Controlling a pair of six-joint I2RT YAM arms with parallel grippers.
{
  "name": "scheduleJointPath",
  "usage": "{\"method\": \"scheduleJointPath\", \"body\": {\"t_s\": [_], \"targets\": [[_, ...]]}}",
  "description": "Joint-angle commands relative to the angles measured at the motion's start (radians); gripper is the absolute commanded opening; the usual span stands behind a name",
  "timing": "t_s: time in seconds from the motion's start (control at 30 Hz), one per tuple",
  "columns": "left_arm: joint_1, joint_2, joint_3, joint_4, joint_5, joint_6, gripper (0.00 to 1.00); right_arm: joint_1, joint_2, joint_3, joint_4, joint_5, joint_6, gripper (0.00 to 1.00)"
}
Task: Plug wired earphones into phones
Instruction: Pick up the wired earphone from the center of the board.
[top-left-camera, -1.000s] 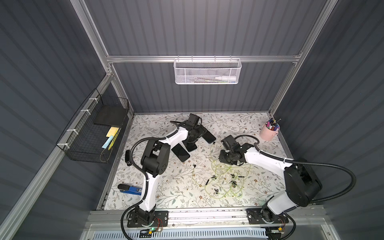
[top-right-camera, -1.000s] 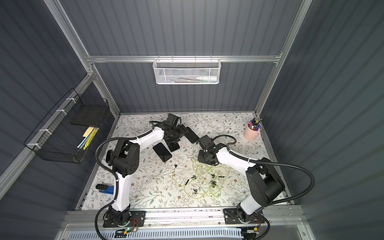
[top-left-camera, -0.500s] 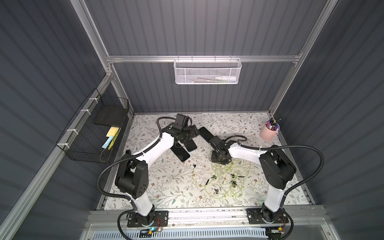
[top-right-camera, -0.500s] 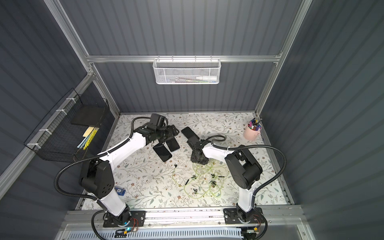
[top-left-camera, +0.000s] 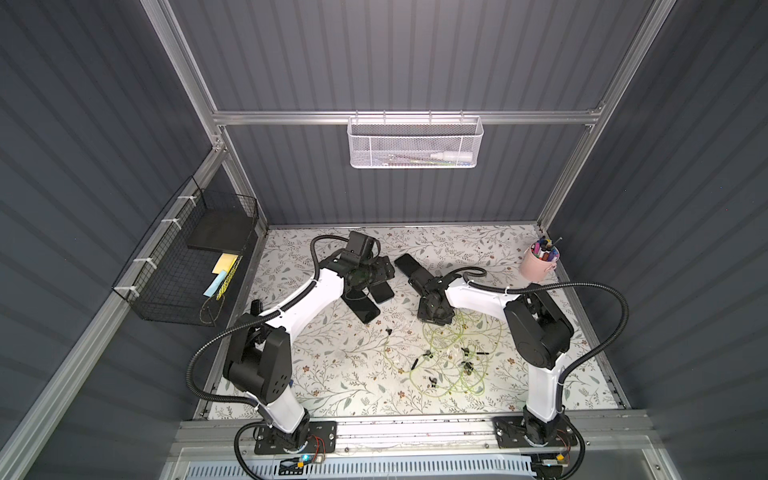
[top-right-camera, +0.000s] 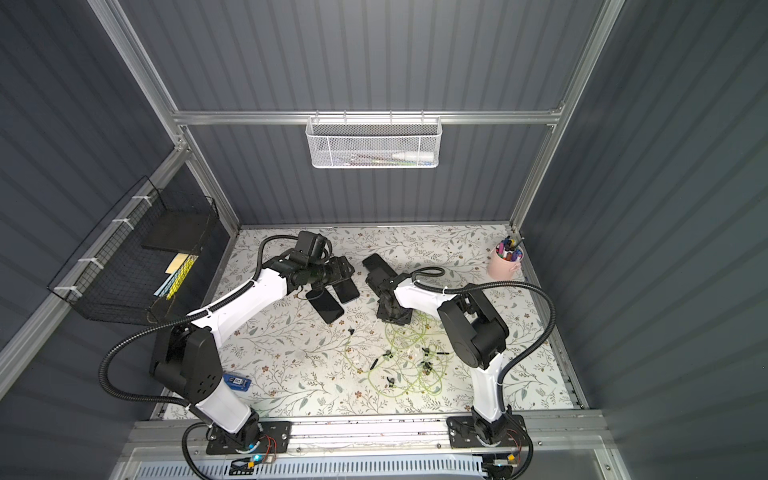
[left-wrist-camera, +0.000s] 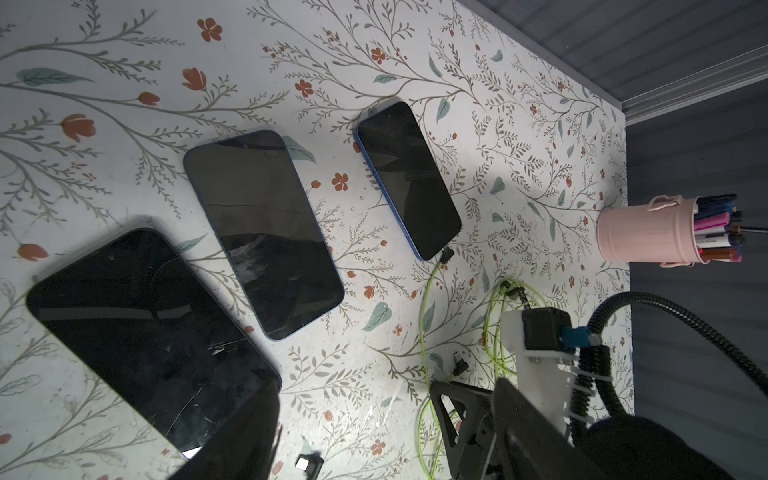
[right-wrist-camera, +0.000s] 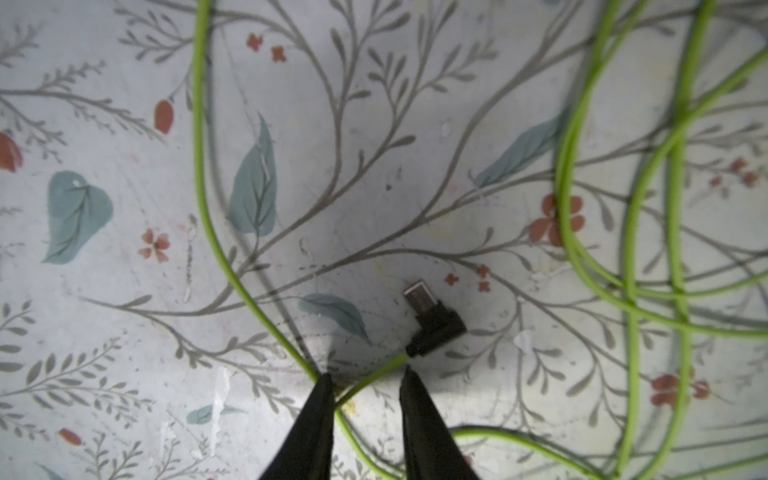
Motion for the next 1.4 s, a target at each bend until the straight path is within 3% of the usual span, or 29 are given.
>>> {"method": "scheduleJointPath", "body": {"t_s": [0.0, 0.13, 0.37, 0.5, 0.63, 0.93, 1.37], "targets": [[-0.003, -0.035, -0.010, -0.020, 0.007, 0.033, 0.81, 0.004, 0.048, 0.007, -0.095, 0.026, -0.027, 0.22], [-0.003, -0.042, -0.007, -0.023, 0.011, 0.035, 0.81, 0.007, 0.022, 0.016, -0.085, 0.026, -0.059, 0.10], [-0.003, -0.044, -0.002, -0.013, 0.046, 0.017, 0.81, 0.008, -0.016, 0.014, -0.051, 0.018, -0.167, 0.00], [-0.001, -0.032, -0.020, 0.057, 0.168, -0.023, 0.81, 0.005, -0.098, -0.047, 0.036, -0.014, -0.219, 0.00], [0.009, -0.011, -0.099, 0.235, 0.371, -0.103, 0.76, -0.009, -0.196, -0.106, 0.108, -0.092, -0.254, 0.00], [0.009, 0.063, -0.233, 0.513, 0.594, -0.202, 0.61, -0.019, -0.344, -0.150, 0.168, -0.279, -0.331, 0.00], [0.009, 0.071, -0.218, 0.412, 0.597, -0.131, 0.40, -0.048, -0.334, -0.154, 0.277, -0.385, -0.265, 0.00]]}}
